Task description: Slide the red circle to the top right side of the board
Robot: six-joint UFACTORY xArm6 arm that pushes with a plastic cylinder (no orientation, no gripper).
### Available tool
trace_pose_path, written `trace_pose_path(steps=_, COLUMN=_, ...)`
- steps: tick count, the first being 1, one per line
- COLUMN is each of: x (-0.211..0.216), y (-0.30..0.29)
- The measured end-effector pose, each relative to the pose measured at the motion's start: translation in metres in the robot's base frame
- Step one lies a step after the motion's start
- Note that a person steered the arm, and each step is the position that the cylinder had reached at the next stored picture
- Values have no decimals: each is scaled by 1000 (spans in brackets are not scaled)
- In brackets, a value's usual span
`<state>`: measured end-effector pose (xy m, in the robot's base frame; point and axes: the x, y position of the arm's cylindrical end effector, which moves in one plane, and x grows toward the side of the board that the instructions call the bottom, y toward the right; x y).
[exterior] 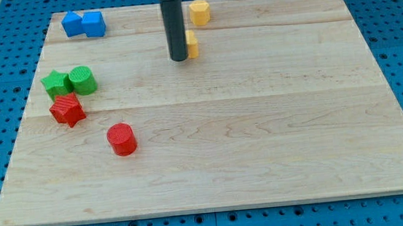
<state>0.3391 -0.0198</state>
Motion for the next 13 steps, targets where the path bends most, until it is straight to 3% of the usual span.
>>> trace_pose_path(steps=1, x=-7, y=23)
trace_pose_path(steps=2, x=-51, y=23)
trace_pose_path(steps=3, x=-25, y=21)
trace_pose_path(steps=5, x=101, y=-112)
trace_pose_path(steps=6, x=177, y=-123)
trace_pose_path(steps=8, x=234, y=-124)
trace_pose_path(steps=9, x=241, y=-118)
trace_pose_path(steps=10, x=239, y=-85)
trace_pose_path(steps=12, x=189, y=20)
trace_pose_path(steps=13, x=201, y=36)
